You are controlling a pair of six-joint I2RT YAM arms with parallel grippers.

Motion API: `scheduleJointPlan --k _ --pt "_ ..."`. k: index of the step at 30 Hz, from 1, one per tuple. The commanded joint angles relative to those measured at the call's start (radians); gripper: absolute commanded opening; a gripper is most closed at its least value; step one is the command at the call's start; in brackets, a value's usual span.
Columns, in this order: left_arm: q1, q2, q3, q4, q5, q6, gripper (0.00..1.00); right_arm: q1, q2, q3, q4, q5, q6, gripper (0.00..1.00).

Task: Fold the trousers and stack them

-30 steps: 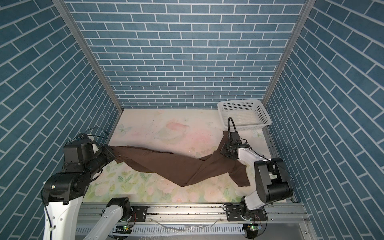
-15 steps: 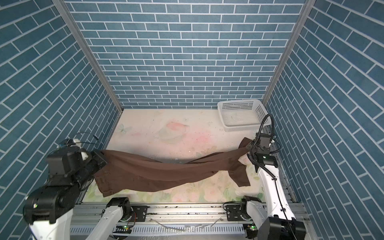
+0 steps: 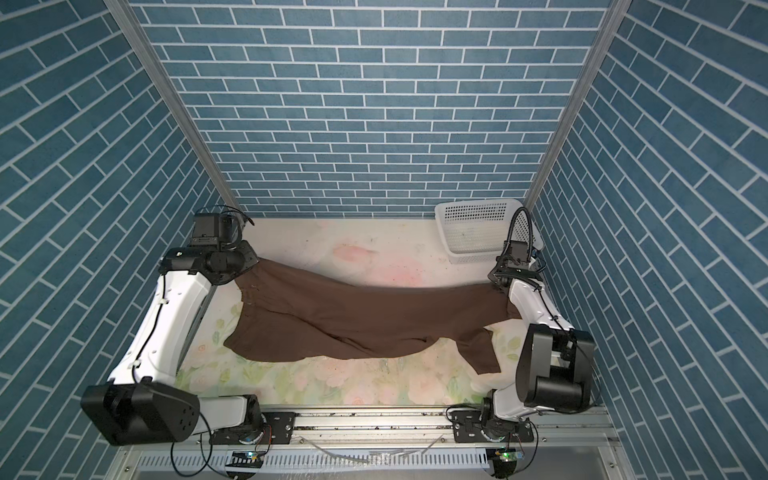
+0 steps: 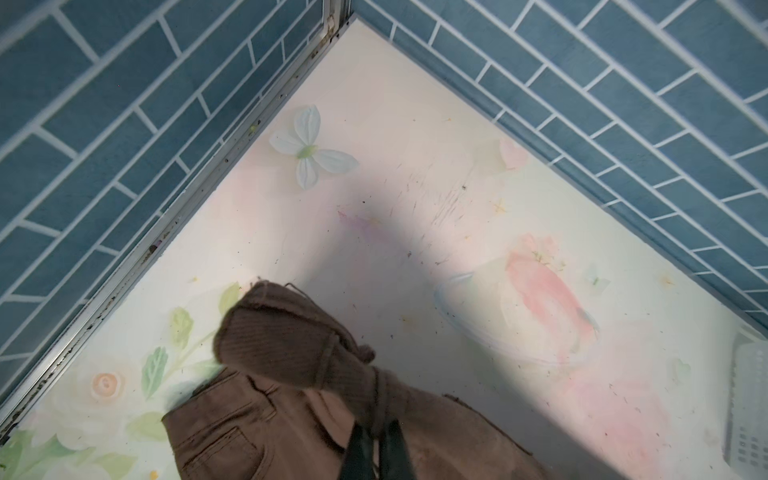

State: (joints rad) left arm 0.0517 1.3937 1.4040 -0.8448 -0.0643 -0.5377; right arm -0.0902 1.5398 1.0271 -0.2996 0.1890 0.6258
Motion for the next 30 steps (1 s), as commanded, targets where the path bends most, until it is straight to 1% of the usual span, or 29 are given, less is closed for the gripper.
scheduleJointPlan --k 1,4,10,13,17,19,24,30 --pt "0.044 0.078 0.036 0.112 0.013 -0.019 0.00 -0.013 0.062 0.088 0.063 -0.023 -0.024 0.00" --pt "0.068 0.178 0.053 0.157 0.085 -0.035 0.00 -0.014 0.116 0.129 0.106 -0.098 -0.034 0.00" --pt "0.069 0.401 0.155 0.171 0.132 -0.038 0.00 -0.015 0.205 0.153 0.198 -0.104 -0.031 0.00" --pt "0.069 0.480 0.186 0.196 0.163 -0.051 0.00 -0.014 0.255 0.175 0.217 -0.127 -0.023 0.00" --pt "0.069 0.544 0.230 0.200 0.148 -0.066 0.00 -0.013 0.273 0.155 0.268 -0.173 0.015 0.00" --pt "0.069 0.568 0.256 0.194 0.134 -0.068 0.00 -0.010 0.271 0.145 0.274 -0.182 0.013 0.00" --pt "0.069 0.635 0.345 0.175 0.133 -0.070 0.00 -0.008 0.256 0.107 0.324 -0.124 -0.011 0.00" --pt "0.074 0.688 0.428 0.152 0.105 -0.072 0.00 -0.009 0.249 0.134 0.339 0.014 0.003 0.00"
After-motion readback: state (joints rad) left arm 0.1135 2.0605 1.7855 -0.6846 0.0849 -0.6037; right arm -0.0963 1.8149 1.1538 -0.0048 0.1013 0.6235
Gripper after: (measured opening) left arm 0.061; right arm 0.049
